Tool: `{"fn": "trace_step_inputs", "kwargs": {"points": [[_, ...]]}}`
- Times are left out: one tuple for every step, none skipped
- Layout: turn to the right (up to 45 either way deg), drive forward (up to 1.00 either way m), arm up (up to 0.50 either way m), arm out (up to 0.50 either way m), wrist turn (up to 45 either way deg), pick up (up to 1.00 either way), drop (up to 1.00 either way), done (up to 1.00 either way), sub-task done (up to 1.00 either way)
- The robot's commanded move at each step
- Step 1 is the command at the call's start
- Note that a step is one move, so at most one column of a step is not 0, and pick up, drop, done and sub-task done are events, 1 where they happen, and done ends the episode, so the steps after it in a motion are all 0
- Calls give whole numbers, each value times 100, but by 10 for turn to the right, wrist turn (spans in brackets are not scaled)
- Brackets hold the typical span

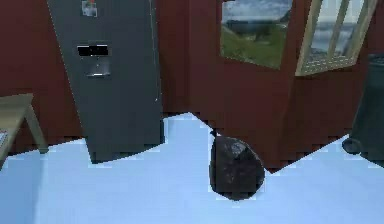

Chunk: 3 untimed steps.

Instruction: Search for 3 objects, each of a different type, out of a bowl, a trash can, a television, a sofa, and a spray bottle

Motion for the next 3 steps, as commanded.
{"fn": "trace_step_inputs", "kwargs": {"points": [[-450, 0, 0, 0, 0, 0, 0, 0, 0], [-450, 0, 0, 0, 0, 0, 0, 0, 0], [-210, 0, 0, 0, 0, 0, 0, 0, 0]]}}
